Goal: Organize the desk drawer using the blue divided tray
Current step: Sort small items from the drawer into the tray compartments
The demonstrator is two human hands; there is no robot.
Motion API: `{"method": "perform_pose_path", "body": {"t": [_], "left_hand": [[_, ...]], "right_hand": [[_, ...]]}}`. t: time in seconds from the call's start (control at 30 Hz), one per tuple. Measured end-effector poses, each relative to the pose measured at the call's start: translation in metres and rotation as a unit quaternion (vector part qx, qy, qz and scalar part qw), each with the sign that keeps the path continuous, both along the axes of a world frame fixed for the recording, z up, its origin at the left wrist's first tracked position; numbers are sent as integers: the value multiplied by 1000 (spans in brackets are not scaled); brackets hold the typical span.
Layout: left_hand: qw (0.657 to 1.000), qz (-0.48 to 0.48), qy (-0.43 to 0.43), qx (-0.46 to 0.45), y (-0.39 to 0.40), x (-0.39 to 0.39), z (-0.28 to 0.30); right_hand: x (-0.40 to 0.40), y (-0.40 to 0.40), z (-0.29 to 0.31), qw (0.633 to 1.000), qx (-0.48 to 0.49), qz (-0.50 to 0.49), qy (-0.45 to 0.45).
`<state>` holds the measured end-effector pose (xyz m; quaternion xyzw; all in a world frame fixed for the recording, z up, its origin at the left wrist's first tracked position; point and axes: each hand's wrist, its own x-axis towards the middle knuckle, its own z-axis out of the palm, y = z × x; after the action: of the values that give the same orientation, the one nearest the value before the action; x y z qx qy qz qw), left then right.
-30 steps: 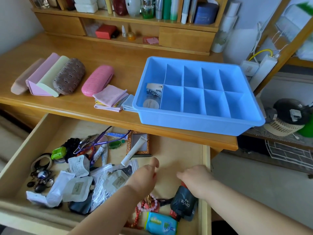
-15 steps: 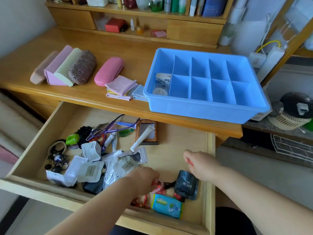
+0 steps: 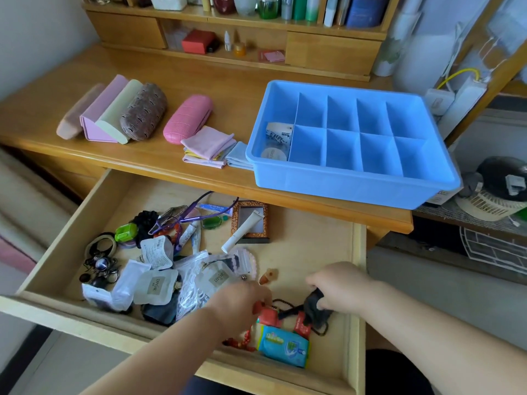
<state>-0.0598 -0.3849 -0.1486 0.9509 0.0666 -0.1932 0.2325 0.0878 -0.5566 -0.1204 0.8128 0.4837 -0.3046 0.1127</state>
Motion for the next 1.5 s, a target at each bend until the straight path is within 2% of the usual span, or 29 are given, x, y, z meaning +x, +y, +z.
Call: {"method": "perform_pose_path", "body": {"t": [0.1, 0.17, 0.2, 0.27, 0.33, 0.4, 0.53, 0.57, 0.63, 0.7, 0.77, 0.87, 0.93, 1.0, 1.03, 1.07, 1.1, 1.17, 1.23, 1.33, 1.5], "left_hand": [[991, -84, 68, 85, -14, -2, -12], [984, -96, 73, 129, -21, -1, -16], [983, -92, 73, 142, -23, -1, -17], [980, -84, 78, 162, -26, 0, -19], [977, -86, 83, 178, -29, 1, -22], [976, -89, 84, 183, -30, 2, -22], [987, -64, 72, 132, -27, -3, -17], [993, -26, 62, 95, -24, -7, -15], [993, 97, 50, -33, -16, -13, -8], [948, 237, 45, -207, -9, -18, 0], [871, 335, 27, -357, -3, -21, 9], [783, 393, 0, -483, 2, -22, 21], [737, 415, -11, -534, 1, -20, 29], [712, 434, -29, -551, -4, -15, 36], [712, 439, -43, -545, -6, -11, 39], [729, 431, -61, -529, -8, -8, 43], [760, 402, -81, -505, -9, -5, 48], [830, 308, -109, -452, -14, 0, 60], [868, 232, -120, -423, -21, 6, 71], [886, 198, -157, -390, -24, 14, 82], [879, 215, -164, -392, -4, 24, 91]], "right_hand": [[13, 1, 12, 990, 88, -93, -66], [14, 0, 14, 978, 128, -100, -129], [12, -1, 12, 978, 140, -88, -129], [-1, -4, 5, 987, 135, -52, -64], [-20, -7, -5, 996, 87, 3, -6], [-35, -10, -14, 999, 45, 24, 3], [-54, -9, -26, 999, 23, -30, -8], [-57, -8, -28, 999, 24, -46, -14], [-57, -7, -32, 995, 26, -93, -26], [-54, -6, -34, 992, 13, -126, -20], [-53, -6, -33, 993, 4, -114, -9], [-49, -3, -23, 983, 73, -165, 23], [-42, 0, -9, 947, 132, -256, 141], [-35, 3, 8, 868, 171, -329, 331], [-32, 4, 17, 824, 189, -352, 402], [-30, 4, 26, 787, 200, -368, 454], [-27, 4, 34, 760, 201, -376, 490], [-22, 7, 45, 735, 177, -372, 538], [-19, 12, 55, 733, 133, -354, 566], [-17, 23, 63, 721, 105, -351, 588], [-14, 38, 65, 679, 165, -385, 603]]}}
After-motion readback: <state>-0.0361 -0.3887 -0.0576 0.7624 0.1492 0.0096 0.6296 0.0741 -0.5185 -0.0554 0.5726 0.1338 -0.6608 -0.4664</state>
